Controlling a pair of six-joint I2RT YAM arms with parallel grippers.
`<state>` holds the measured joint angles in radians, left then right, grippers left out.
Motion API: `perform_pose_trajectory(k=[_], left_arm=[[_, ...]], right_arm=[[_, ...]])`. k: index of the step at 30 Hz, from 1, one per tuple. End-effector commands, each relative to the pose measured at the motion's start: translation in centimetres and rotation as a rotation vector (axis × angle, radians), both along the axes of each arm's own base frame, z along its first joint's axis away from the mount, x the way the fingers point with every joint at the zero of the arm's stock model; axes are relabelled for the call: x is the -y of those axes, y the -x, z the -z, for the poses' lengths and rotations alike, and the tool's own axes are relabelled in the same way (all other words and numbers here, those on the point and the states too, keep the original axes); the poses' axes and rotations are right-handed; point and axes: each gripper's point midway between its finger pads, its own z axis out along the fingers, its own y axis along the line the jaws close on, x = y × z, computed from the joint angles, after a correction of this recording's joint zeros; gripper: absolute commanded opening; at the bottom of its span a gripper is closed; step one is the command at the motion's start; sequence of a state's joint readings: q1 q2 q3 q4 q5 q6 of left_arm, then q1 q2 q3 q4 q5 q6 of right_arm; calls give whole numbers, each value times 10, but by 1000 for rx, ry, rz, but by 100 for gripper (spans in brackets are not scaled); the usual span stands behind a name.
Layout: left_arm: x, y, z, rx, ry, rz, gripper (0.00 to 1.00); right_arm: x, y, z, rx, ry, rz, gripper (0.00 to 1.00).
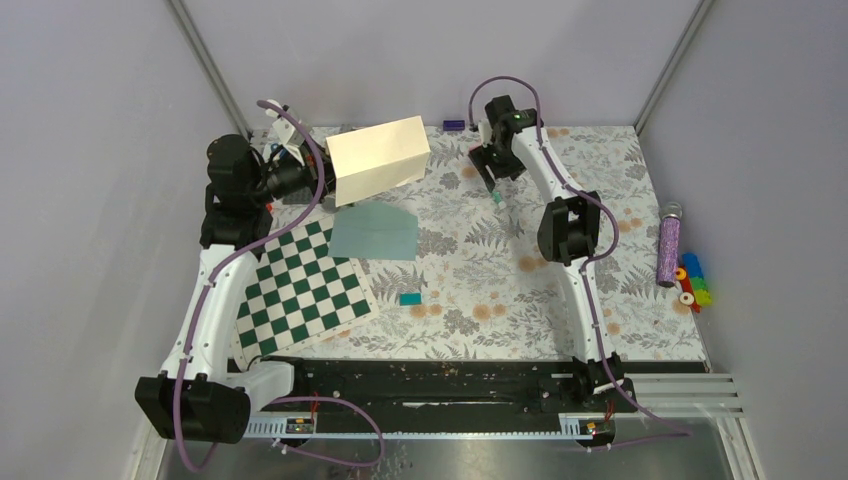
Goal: Place the letter into the envelope and seal it
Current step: Move the solid glue at the center of the board.
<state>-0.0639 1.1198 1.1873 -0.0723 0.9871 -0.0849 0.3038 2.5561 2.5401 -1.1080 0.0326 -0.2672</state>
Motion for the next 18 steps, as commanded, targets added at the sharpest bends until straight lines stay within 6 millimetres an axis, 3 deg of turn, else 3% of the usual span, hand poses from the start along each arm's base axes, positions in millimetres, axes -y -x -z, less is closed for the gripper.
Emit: perform_pose_trajectory(k=[1,5,12,15,18], left_arm=[[-1,9,-12,71,-5,16,0],[-2,10,-11,74,-18,9,0],[-6,9,-9,81,-53,-10,0],[-8,8,-11,79,-66,-14,0],[-10,7,-11,74,-75,-17,0]], right_arm=[[18,-11,17,-9,13,59,76],[37,-15,31,-41,-26,104,77],[35,-4,43,-118,-85,38,72],[34,-5,44,-117,-88,24,54],[35,-7,43,-110,-86,13,27]])
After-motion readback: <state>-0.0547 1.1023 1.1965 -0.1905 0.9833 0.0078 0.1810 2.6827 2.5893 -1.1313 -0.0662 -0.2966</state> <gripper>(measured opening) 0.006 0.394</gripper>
